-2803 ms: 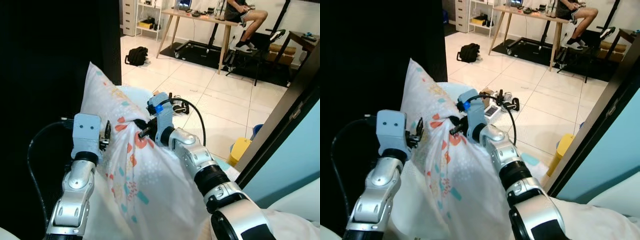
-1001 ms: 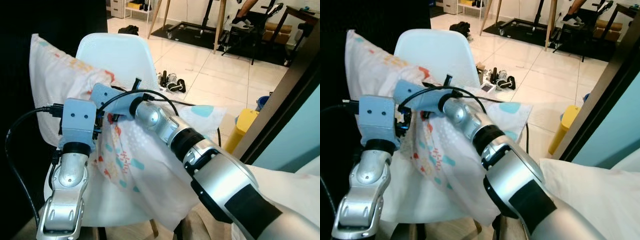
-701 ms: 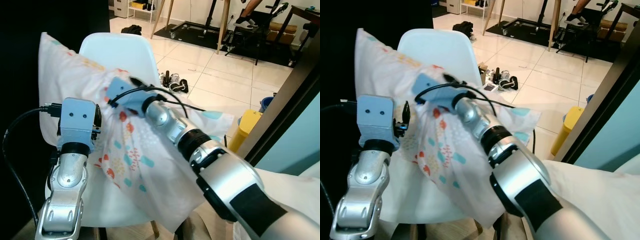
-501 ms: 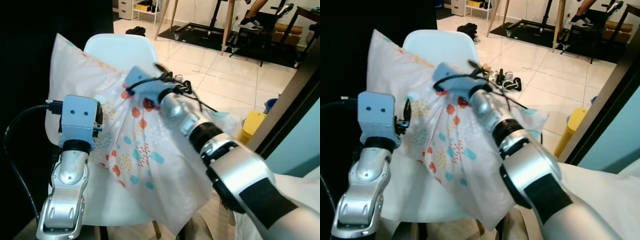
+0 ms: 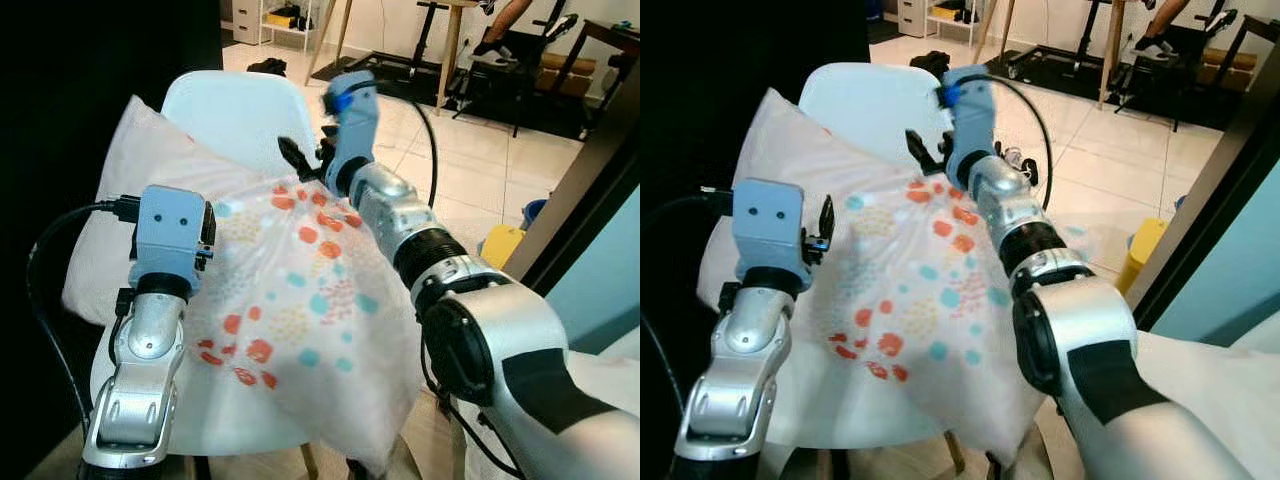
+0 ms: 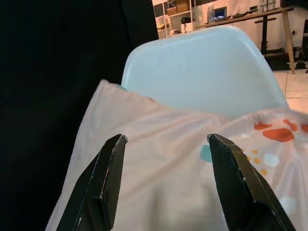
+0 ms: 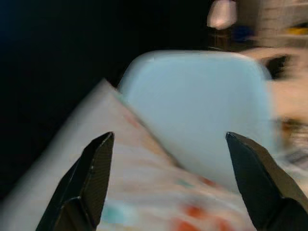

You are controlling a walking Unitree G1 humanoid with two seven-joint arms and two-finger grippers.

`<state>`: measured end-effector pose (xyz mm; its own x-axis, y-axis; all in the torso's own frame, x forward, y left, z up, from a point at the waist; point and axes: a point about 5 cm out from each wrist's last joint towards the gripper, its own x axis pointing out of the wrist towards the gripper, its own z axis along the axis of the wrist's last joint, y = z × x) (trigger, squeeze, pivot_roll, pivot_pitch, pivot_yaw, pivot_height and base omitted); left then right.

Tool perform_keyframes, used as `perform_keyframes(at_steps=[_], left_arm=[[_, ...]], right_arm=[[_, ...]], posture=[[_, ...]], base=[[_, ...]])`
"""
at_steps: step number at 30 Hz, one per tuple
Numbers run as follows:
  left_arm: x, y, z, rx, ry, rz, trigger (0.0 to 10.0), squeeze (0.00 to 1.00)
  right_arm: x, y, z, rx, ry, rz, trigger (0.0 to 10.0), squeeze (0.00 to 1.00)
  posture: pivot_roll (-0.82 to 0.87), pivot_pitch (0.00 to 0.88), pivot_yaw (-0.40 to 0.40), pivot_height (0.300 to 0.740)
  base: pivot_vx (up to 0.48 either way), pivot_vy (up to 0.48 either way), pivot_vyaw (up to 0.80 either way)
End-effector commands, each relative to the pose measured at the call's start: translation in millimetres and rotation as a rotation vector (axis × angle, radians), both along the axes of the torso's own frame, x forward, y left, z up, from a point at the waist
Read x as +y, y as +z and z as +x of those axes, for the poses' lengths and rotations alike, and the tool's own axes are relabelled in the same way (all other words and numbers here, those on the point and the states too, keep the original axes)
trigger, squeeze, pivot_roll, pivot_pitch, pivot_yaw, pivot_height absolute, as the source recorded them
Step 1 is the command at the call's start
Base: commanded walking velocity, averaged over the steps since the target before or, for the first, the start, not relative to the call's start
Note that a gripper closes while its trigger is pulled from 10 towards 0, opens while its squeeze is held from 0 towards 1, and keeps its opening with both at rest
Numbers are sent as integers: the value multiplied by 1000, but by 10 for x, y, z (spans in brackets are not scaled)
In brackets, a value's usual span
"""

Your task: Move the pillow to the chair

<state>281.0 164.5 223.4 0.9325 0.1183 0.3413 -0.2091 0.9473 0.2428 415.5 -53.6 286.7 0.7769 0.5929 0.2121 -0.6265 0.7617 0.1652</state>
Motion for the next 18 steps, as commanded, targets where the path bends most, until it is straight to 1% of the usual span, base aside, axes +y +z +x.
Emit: perform_keyframes(at_steps=[1,2,3,4,5,7,8,10,11,12,14,15,16,17,18], left_arm=[[11,-55,6,10,4,-15,10000,0],[11,-55,6,10,4,-15,10000,0],[23,-69,9,14,6,-12,10000,0],[38,-81,12,18,9,-10,10000,0],[38,-81,12,18,9,-10,10000,0],[75,-100,24,29,22,-10,10000,0],[93,-109,33,34,27,-15,10000,0],[115,-125,46,40,28,-21,10000,0],[115,-125,46,40,28,-21,10000,0],[115,-142,44,46,16,-30,10000,0],[115,-142,44,46,16,-30,10000,0],[115,-155,42,50,7,-36,10000,0],[96,-203,12,64,-16,-42,10000,0],[96,-203,12,64,-16,-42,10000,0],[71,-266,-23,91,-42,-45,10000,0]], right_arm=[[-40,-38,-28,3,95,86,10000,0],[-40,-38,-28,3,95,86,10000,0],[-51,-111,-63,-14,157,99,10000,0],[-76,-230,-105,-32,205,84,10000,0],[-76,-230,-105,-32,205,84,10000,0],[-158,-460,-176,-15,253,96,10000,0],[-209,-581,-209,-4,251,89,10000,0],[-281,-747,-249,28,231,92,10000,0],[-281,-747,-249,28,231,92,10000,0],[-319,-868,-290,37,214,74,10000,0],[-319,-868,-290,37,214,74,10000,0],[-342,-946,-322,43,203,62,10000,0],[-372,-1091,-404,49,176,54,10000,0],[-372,-1091,-404,49,176,54,10000,0],[-401,-1170,-478,44,148,65,10000,0]], posture=[[65,0,-119,515],[65,0,-119,515],[55,0,-114,520],[46,0,-110,525],[46,0,-110,525],[35,0,-108,535],[27,0,-104,540],[18,0,-99,550],[18,0,-99,550],[12,0,-99,555],[12,0,-99,555],[12,0,-99,560],[7,0,-102,565],[7,0,-102,565],[5,0,-100,570]], base=[[0,0,0],[0,0,0],[0,0,0],[0,0,0],[0,0,0],[0,0,0],[0,0,0],[0,0,0],[0,0,0],[0,0,0],[0,0,0],[0,0,0],[0,0,0],[0,0,0],[-450,0,0]])
